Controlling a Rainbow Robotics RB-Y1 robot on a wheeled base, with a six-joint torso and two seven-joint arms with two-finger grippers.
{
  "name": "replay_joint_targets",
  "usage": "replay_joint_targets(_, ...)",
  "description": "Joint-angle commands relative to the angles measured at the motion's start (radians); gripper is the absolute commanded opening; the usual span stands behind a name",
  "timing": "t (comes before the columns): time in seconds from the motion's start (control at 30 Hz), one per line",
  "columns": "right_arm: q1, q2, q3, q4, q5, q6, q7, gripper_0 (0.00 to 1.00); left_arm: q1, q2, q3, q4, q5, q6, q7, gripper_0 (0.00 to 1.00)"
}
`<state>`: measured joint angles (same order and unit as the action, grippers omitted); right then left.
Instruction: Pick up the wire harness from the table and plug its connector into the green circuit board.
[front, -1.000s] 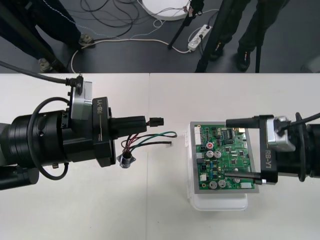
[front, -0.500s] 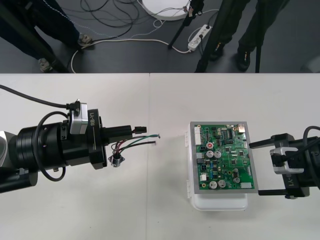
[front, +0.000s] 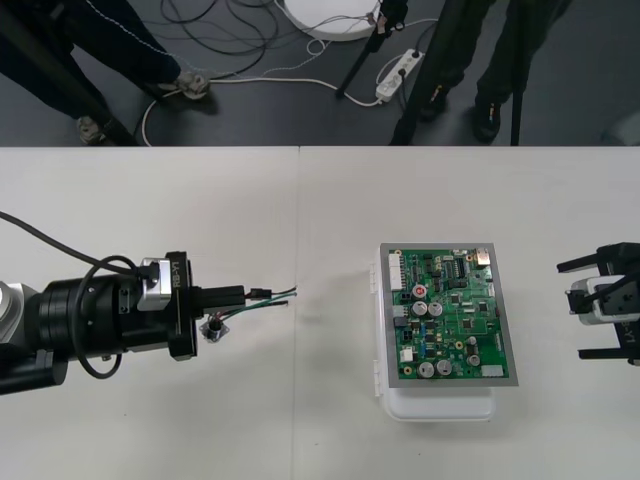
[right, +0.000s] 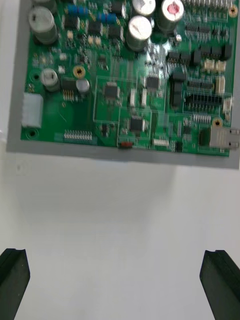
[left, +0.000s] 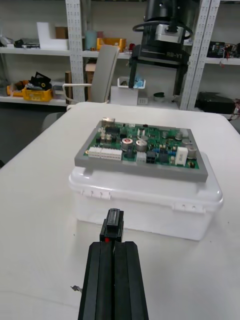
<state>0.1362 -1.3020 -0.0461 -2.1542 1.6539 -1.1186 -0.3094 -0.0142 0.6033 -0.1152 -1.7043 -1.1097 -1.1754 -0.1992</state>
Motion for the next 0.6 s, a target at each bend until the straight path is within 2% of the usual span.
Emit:
replay_joint_targets(0.03, 0.009, 0.006, 0.000, -0.010, 0.084, -0.006, -0.158, 1.00, -0.047, -0.020, -0.052, 0.063, 0.024, -0.069, -0.078, 0.00)
replay_joint_targets(0.17, -0.006, 0.006, 0.038, -0.024, 0.162, -0.007, -0.228, 1.00, -0.084, -0.037, -0.109, 0.121, 0.030, -0.069, -0.097, 0.00)
replay_joint_targets(0.33, -0.075, 0.006, 0.138, -0.024, 0.239, -0.006, -0.281, 1.00, -0.127, -0.080, -0.158, 0.170, 0.028, -0.058, -0.106, 0.00)
replay_joint_targets(0.6, -0.244, 0.017, 0.342, 0.027, 0.339, -0.021, -0.321, 1.00, -0.194, -0.143, -0.193, 0.203, -0.058, -0.026, -0.114, 0.00)
